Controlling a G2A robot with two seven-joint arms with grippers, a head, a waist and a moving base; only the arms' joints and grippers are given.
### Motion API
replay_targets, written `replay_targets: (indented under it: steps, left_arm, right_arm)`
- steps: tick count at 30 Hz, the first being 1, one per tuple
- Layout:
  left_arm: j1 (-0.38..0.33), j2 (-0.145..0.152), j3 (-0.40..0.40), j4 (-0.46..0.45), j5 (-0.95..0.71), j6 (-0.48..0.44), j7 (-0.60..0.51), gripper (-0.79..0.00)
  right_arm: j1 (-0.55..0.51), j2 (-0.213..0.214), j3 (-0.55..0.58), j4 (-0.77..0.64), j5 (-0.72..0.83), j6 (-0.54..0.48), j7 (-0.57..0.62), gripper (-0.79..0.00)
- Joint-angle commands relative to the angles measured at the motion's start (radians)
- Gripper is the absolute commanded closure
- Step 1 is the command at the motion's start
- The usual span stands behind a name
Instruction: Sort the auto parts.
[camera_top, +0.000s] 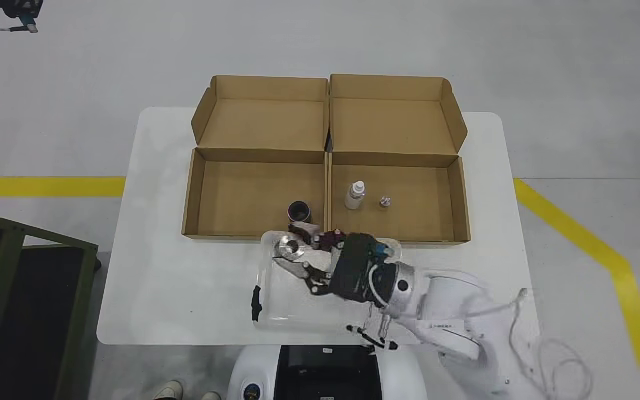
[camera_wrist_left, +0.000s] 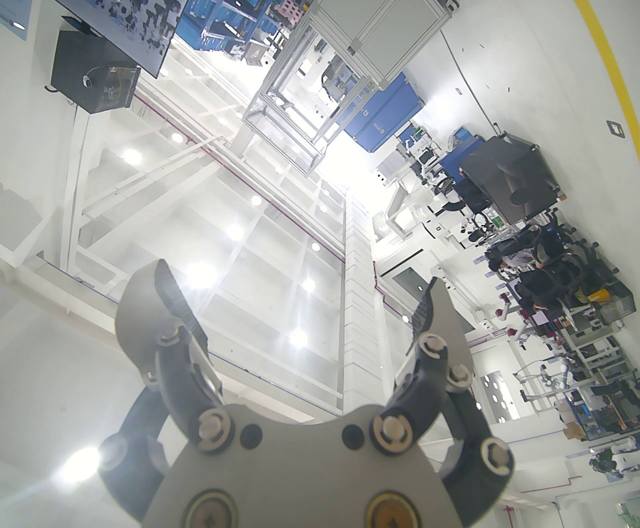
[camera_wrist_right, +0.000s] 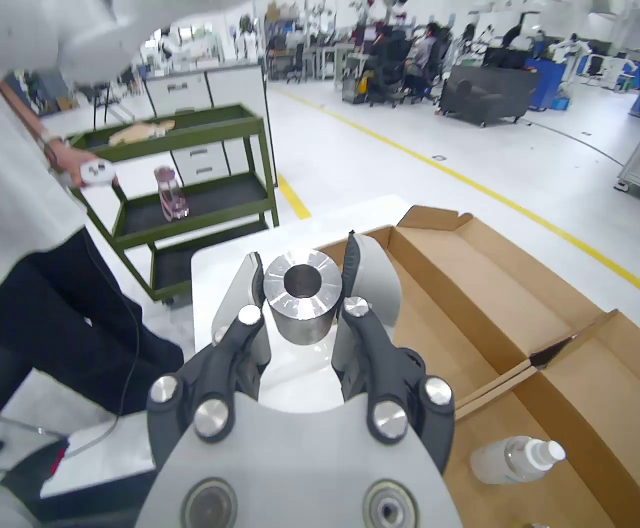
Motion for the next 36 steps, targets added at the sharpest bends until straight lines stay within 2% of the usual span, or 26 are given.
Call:
replay_targets:
  steps: [1, 12, 36]
  left_arm:
    - [0.0, 0.0, 0.0, 0.0, 0.0, 0.0, 0.0, -0.785]
    - [0.0, 0.0, 0.0, 0.0, 0.0, 0.0, 0.0, -0.785]
    - [0.0, 0.0, 0.0, 0.0, 0.0, 0.0, 0.0, -0.785]
  right_arm:
    - [-0.028, 0.002, 0.032, -0.012, 0.025, 0.018, -0.049, 0.0]
    - [-0.157, 0.016, 0.174, -0.058, 0.089, 0.041, -0.173, 0.0]
    - [-0.172, 0.015, 0.173, -0.049, 0.111, 0.062, -0.197, 0.0]
